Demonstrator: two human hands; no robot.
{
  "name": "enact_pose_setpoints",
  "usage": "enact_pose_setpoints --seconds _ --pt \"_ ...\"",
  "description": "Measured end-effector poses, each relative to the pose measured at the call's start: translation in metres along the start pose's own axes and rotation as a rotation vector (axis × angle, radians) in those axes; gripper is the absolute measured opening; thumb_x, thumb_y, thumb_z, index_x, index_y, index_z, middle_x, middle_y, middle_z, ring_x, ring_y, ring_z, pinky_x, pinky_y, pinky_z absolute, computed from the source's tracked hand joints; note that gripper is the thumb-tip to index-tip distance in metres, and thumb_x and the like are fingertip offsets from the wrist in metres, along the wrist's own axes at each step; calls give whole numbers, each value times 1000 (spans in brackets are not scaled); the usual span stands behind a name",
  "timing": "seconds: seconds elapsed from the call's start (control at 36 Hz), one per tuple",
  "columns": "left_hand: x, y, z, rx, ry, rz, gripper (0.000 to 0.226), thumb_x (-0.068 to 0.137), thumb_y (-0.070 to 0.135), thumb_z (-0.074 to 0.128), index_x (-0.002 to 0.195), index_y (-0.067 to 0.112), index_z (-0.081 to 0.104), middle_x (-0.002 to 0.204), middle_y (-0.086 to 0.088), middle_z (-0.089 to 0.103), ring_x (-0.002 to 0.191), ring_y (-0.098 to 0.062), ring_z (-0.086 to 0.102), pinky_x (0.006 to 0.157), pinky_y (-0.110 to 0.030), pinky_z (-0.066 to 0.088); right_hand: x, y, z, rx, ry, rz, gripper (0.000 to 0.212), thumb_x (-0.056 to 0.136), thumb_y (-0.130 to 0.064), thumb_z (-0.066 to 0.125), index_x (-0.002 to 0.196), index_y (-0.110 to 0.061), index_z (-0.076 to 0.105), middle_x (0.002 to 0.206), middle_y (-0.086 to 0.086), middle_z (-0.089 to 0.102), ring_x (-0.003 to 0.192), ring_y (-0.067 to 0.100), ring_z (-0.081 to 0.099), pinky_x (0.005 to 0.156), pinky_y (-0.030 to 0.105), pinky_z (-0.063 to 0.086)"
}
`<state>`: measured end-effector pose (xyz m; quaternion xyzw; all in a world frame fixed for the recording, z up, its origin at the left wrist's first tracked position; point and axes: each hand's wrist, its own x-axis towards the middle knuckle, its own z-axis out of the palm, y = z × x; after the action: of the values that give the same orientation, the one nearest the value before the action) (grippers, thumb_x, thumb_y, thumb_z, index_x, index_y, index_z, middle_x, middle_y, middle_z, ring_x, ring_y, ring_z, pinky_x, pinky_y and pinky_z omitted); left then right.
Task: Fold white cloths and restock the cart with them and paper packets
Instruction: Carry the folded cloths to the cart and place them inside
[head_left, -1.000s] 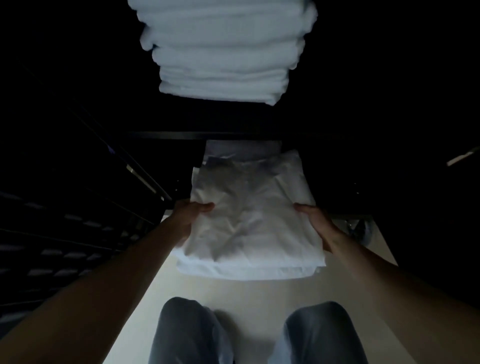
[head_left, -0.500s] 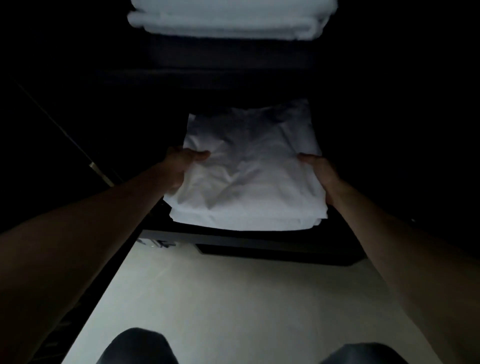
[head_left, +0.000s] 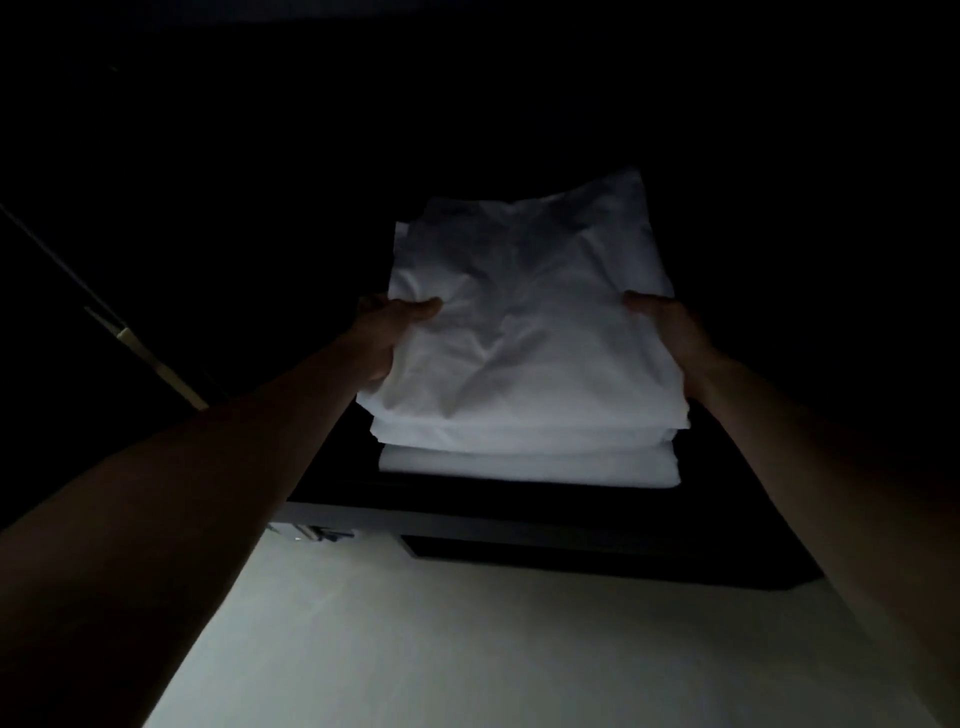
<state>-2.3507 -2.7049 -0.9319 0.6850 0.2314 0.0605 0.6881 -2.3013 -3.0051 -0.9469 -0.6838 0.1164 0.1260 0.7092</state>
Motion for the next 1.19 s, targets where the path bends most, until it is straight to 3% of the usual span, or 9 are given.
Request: enact_pose_setpoints --seconds 0.08,0.17,0.28,0.36,0.56,0.64,0.81,1.0,1.19 --pt "10 -23 -2 81 34 45 24 83 12 79 102 8 67 77 13 72 67 0 69 58 -24 56 12 18 -4 14 2 57 60 86 -38 72 137 -9 56 131 12 62 118 31 60 104 42 48" --pt "8 -57 -5 234 94 14 62 80 35 82 131 8 60 120 -1 67 107 -15 64 92 -28 52 21 28 -9 22 -34 70 67 84 -42 73 140 -11 54 134 11 60 121 29 58 106 42 46" --pt "8 -80 -3 201 140 119 74 78 44 81 140 14 53 128 5 59 109 -8 57 81 -3 43 27 36 -9 43 -23 40 72 83 -40 74 144 -11 49 140 10 56 126 29 55 110 43 42" --pt "10 -74 1 363 186 113 88 80 48 78 149 9 40 150 -8 46 136 -23 45 113 -30 35 24 36 -9 3 29 33 74 86 -40 73 148 -11 44 145 9 52 128 27 53 111 42 41" --pt "10 -35 14 1057 211 191 91 88 46 68 157 16 18 163 -24 2 149 -43 10 115 -58 24 11 13 -7 -436 67 33 73 97 -42 58 153 -5 30 157 16 35 142 30 37 117 41 31" --pt "17 -4 33 1295 83 430 71 93 45 59 154 21 31 163 -17 14 148 -39 15 114 -55 23 8 -24 1 -1053 183 -228 71 97 -35 55 155 -5 25 160 18 26 147 33 26 120 39 23" --pt "4 12 99 1277 -88 826 60 93 40 34 146 16 48 151 -14 45 140 -32 37 112 -40 22 5 -53 81 -1385 14 -759 45 100 -35 43 143 -24 50 151 5 46 140 25 38 117 40 25" --pt "0 -69 67 1348 -65 652 51 107 39 23 157 32 15 166 4 16 151 -15 17 121 -42 10 9 21 51 -1461 -4 -617 59 104 -51 24 158 -28 17 166 -8 9 153 12 1 123 39 -1" --pt "1 -59 23 1387 -128 327 60 105 50 19 159 28 5 167 -1 0 154 -21 3 121 -55 5 6 11 24 -1465 176 -329 66 102 -57 22 159 -25 10 167 2 6 153 24 7 122 48 5"
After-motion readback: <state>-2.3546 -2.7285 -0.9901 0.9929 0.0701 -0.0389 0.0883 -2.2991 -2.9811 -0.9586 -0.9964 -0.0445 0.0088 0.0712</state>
